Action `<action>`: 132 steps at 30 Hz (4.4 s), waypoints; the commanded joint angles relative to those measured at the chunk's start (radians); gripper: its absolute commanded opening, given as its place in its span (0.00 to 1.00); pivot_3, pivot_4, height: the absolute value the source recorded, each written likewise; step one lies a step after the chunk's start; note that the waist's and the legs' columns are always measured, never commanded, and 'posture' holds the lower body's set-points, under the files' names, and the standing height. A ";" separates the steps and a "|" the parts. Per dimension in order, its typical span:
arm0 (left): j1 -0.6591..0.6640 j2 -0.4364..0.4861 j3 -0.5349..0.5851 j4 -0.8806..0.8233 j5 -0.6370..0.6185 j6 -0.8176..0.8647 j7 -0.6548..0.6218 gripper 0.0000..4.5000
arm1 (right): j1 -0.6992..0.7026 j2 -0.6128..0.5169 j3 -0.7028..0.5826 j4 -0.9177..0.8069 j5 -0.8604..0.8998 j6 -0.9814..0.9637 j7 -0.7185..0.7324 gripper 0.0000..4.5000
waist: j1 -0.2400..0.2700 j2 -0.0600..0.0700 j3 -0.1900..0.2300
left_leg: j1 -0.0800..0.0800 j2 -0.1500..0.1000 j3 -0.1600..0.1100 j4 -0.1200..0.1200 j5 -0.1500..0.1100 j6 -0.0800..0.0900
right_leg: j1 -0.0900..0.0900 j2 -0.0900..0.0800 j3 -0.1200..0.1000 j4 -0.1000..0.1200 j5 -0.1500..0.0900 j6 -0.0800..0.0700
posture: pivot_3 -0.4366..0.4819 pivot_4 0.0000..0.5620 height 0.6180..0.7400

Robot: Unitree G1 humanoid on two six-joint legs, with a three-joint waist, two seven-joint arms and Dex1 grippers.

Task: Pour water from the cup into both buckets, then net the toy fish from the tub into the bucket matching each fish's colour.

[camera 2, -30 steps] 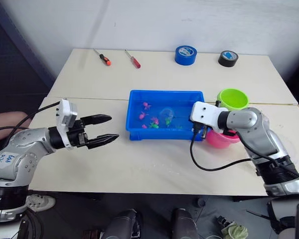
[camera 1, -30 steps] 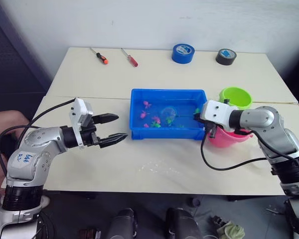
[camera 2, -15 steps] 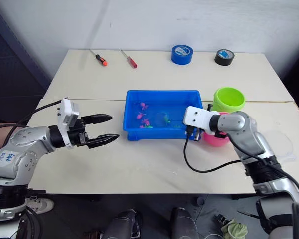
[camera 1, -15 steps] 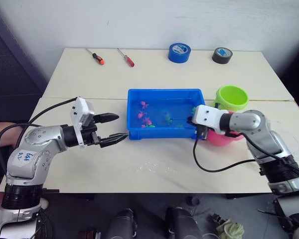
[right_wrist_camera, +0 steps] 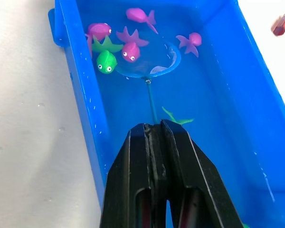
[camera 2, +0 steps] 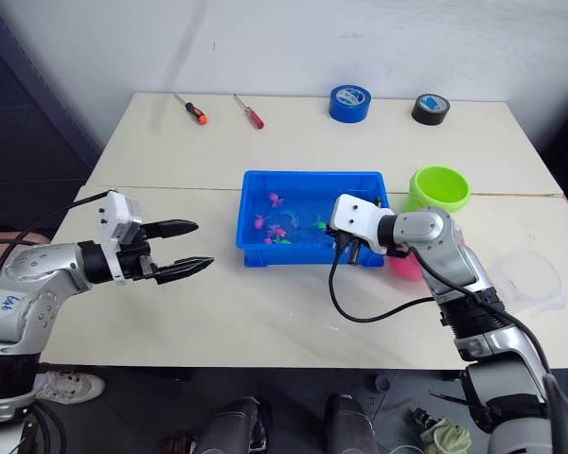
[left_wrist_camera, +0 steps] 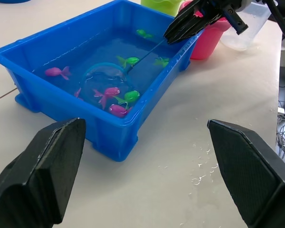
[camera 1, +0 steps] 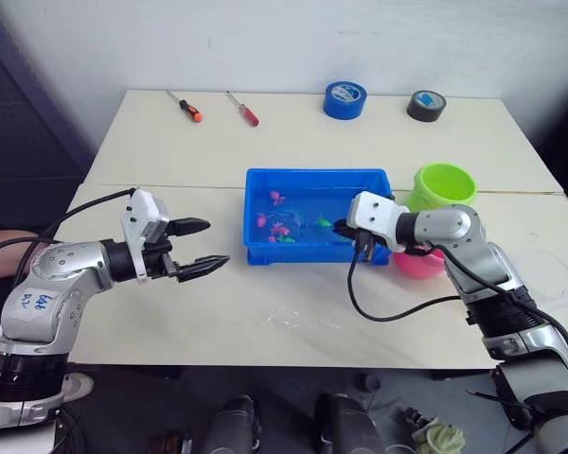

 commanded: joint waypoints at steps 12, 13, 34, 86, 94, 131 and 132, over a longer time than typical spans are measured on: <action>-0.045 -0.024 -0.020 0.004 0.002 -0.037 -0.005 0.99 | 0.052 -0.046 -0.224 -0.180 0.236 0.337 -0.004 0.00 | 0.006 0.001 0.000 | 0.000 0.000 0.000 0.000 0.000 0.000 | 0.000 0.000 0.000 0.000 0.000 0.000 | 0.48 0.27 1.00; -0.069 -0.040 -0.036 0.012 -0.006 -0.034 -0.014 0.99 | 0.071 -0.063 -0.252 -0.212 0.253 0.363 -0.011 0.00 | 0.009 0.001 0.000 | 0.000 -0.001 0.000 0.000 0.000 0.000 | 0.000 -0.001 0.000 0.000 0.000 0.000 | 0.48 0.27 1.00; -0.475 -0.319 -0.272 0.371 0.040 -0.171 -0.285 0.99 | 0.903 -0.307 -1.108 -0.886 0.261 0.555 -0.112 0.00 | 0.030 0.002 0.000 | 0.000 -0.001 0.002 0.000 0.001 0.002 | 0.001 0.001 0.000 -0.001 0.000 0.001 | 0.48 0.27 1.00; -0.479 -0.318 -0.236 0.431 0.087 -0.237 -0.274 0.99 | 1.022 -0.441 -1.028 -0.475 -0.347 -0.634 -0.327 0.00 | 0.029 0.002 0.001 | 0.004 -0.002 0.010 0.000 0.003 0.004 | 0.002 0.001 0.010 -0.002 0.000 0.000 | 0.48 0.27 1.00; -0.446 -0.277 -0.217 0.455 0.102 -0.226 -0.258 0.99 | 0.895 -0.369 -0.939 -0.611 0.046 -0.292 -0.231 0.00 | 0.023 0.003 0.001 | 0.004 -0.002 0.009 0.000 0.003 0.004 | 0.003 0.001 0.010 -0.002 0.000 0.000 | 0.48 0.27 1.00; -0.016 0.034 0.075 0.004 0.023 0.013 -0.001 0.99 | -0.075 0.020 -0.109 0.029 0.251 0.356 -0.072 0.00 | 0.002 0.003 0.001 | 0.001 0.000 0.003 0.000 0.000 0.001 | -0.002 -0.001 0.002 0.003 0.001 0.000 | 0.48 0.27 1.00; -0.021 0.032 0.073 0.004 0.023 0.012 0.000 0.99 | -0.081 0.033 -0.118 0.047 0.262 0.381 -0.077 0.00 | 0.000 0.003 0.001 | 0.001 -0.001 0.003 0.000 0.000 0.001 | -0.002 -0.001 0.002 0.003 0.001 0.000 | 0.48 0.27 1.00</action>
